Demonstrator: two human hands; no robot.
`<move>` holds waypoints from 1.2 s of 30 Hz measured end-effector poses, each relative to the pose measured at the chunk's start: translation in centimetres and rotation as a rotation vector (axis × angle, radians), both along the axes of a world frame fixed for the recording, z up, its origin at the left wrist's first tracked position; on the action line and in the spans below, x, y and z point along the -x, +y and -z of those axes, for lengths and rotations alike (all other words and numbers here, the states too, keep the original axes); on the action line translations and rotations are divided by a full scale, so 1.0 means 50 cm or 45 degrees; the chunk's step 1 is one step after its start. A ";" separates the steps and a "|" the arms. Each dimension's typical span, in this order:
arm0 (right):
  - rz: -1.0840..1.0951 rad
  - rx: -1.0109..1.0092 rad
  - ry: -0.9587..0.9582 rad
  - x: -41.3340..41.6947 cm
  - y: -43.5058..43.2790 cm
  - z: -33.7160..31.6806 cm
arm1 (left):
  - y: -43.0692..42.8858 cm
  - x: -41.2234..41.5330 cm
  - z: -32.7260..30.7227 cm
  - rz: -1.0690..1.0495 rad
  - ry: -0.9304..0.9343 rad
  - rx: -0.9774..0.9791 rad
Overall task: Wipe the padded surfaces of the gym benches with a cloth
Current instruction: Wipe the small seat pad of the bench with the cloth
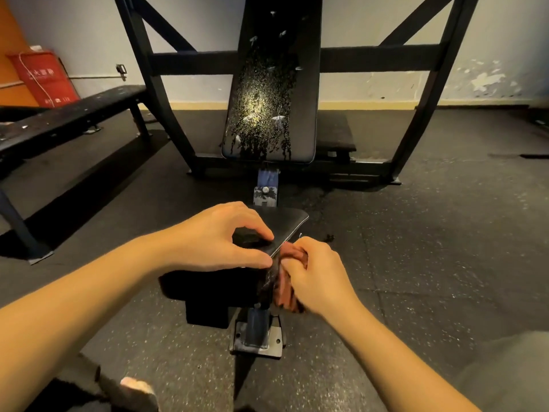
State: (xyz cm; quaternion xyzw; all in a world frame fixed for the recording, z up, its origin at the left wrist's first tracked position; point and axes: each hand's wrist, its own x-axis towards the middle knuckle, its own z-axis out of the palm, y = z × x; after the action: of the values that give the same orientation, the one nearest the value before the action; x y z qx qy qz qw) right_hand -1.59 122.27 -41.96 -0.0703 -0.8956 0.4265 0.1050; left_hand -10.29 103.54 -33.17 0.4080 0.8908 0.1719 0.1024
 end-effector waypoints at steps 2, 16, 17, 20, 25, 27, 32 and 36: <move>0.081 -0.026 -0.117 0.058 0.032 0.022 | 0.017 0.017 -0.007 -0.010 -0.052 0.045; 0.122 0.105 -0.083 0.145 0.094 0.063 | 0.018 0.038 0.024 -0.007 -0.015 0.066; 0.046 0.105 -0.057 0.121 0.090 0.048 | 0.019 0.038 0.027 0.003 0.000 0.068; -0.092 0.090 -0.052 0.087 0.084 0.034 | 0.019 0.035 0.032 0.031 0.046 0.062; 0.234 0.109 -0.116 0.171 0.101 0.089 | 0.025 0.031 0.024 -0.028 -0.022 0.072; 0.364 0.145 -0.130 0.193 0.091 0.113 | 0.025 0.029 0.023 -0.067 -0.070 0.058; 0.267 0.209 -0.070 0.158 0.075 0.091 | 0.022 0.026 0.022 -0.072 -0.090 0.038; -0.208 0.186 0.003 0.073 0.083 0.044 | 0.024 0.028 0.024 -0.055 -0.071 0.044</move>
State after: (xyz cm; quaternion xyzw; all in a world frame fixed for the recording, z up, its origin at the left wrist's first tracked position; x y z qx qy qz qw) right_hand -5.25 126.43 -44.17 -0.0040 -0.8649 0.4977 0.0655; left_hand -11.67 104.75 -34.35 0.3820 0.8990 0.1699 0.1304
